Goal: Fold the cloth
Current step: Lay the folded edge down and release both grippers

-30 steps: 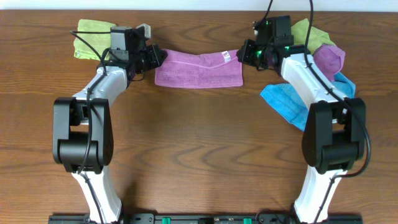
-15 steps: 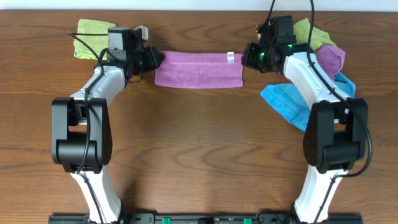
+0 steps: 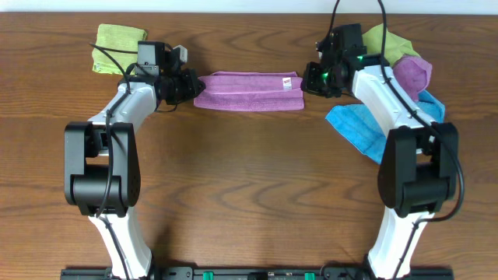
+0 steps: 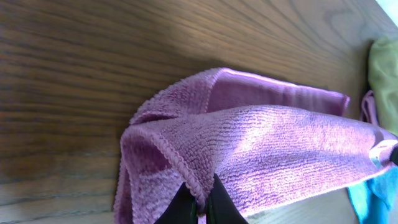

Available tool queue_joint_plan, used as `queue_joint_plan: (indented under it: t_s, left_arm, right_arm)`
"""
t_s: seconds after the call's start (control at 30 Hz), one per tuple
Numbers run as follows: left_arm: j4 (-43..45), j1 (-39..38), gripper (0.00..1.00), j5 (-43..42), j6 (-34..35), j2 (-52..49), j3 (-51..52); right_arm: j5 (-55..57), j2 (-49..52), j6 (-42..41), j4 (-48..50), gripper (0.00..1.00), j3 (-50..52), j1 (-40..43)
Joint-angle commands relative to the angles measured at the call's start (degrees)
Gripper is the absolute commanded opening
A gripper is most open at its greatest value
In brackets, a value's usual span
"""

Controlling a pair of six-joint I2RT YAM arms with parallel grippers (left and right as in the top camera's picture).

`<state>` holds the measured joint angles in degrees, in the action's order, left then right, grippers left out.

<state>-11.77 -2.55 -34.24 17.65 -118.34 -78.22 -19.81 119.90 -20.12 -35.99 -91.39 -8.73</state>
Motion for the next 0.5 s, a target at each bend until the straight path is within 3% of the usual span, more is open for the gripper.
queue_joint_plan:
  t_s: [0.0, 0.47]
  left_arm:
    - [-0.2, 0.37, 0.06, 4.59, -1.44, -0.04, -1.14]
    - [-0.09, 0.26, 0.06, 6.51, -3.08, -0.48, -1.14]
  right_arm:
    - [2.47, 3.17, 1.79, 0.0, 0.02, -0.68, -0.26]
    - [3.32, 5.75, 1.77, 3.41, 0.02, -0.68, -0.31]
